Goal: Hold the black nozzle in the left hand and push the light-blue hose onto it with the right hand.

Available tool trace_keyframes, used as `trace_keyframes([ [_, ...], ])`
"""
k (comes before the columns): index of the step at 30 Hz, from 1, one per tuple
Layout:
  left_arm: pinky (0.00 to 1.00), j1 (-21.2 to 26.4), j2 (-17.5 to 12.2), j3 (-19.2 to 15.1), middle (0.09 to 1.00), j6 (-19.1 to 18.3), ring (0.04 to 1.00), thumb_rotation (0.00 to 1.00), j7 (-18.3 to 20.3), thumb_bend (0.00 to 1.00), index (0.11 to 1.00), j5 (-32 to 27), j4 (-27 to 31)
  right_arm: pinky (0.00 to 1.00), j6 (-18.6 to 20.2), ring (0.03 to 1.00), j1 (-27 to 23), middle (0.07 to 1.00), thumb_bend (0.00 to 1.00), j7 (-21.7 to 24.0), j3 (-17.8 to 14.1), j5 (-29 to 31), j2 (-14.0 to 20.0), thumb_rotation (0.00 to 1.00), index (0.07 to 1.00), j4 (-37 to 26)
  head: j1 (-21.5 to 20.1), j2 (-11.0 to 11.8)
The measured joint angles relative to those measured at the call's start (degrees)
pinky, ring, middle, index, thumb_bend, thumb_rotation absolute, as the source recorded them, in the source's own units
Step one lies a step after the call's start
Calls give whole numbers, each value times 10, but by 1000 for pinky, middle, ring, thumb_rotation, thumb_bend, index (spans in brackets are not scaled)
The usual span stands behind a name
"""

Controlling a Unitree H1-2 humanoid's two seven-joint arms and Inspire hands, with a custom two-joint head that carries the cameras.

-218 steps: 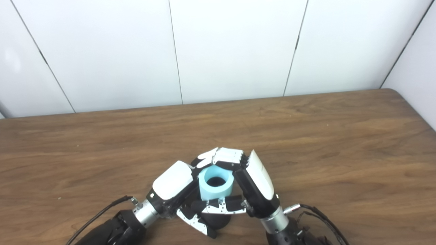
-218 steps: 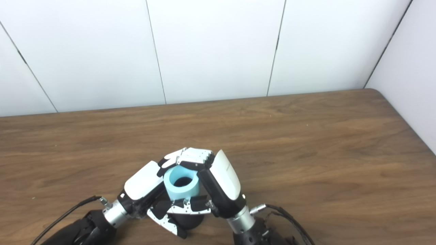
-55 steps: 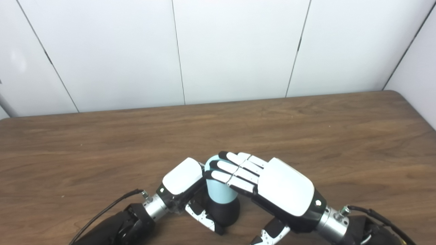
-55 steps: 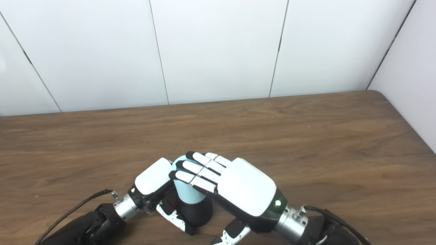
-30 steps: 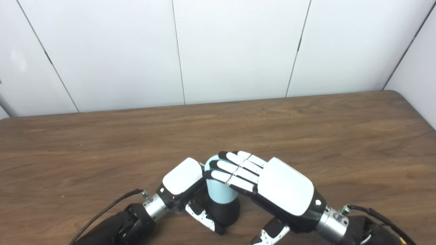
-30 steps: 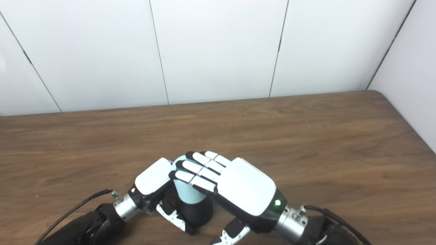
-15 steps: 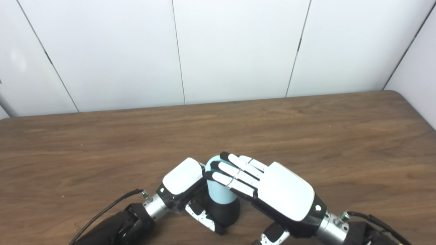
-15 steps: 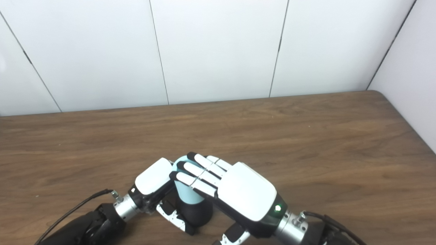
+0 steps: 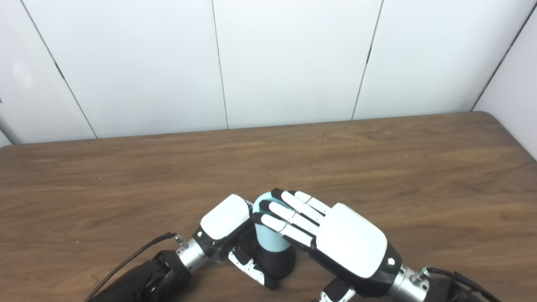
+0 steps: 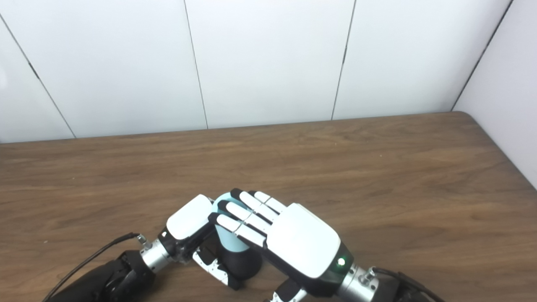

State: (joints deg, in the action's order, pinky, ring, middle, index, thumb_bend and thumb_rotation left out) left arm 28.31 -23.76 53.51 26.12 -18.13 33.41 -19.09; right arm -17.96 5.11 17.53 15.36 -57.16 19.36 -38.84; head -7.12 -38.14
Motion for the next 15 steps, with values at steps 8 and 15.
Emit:
trace_keyframes([
  [8, 410, 0, 0, 0, 491, 0, 504, 0, 0, 521, 479, -1, 0, 880, 5, 942, 0, 939, 861, 1, 1, 10, 0, 963, 888, 0, 0, 0],
  [15, 409, 0, 0, 0, 492, 0, 502, 0, 1, 521, 479, -1, 0, 898, 18, 932, -1, 933, 866, 2, 3, 25, 0, 921, 891, 0, 0, -2],
])
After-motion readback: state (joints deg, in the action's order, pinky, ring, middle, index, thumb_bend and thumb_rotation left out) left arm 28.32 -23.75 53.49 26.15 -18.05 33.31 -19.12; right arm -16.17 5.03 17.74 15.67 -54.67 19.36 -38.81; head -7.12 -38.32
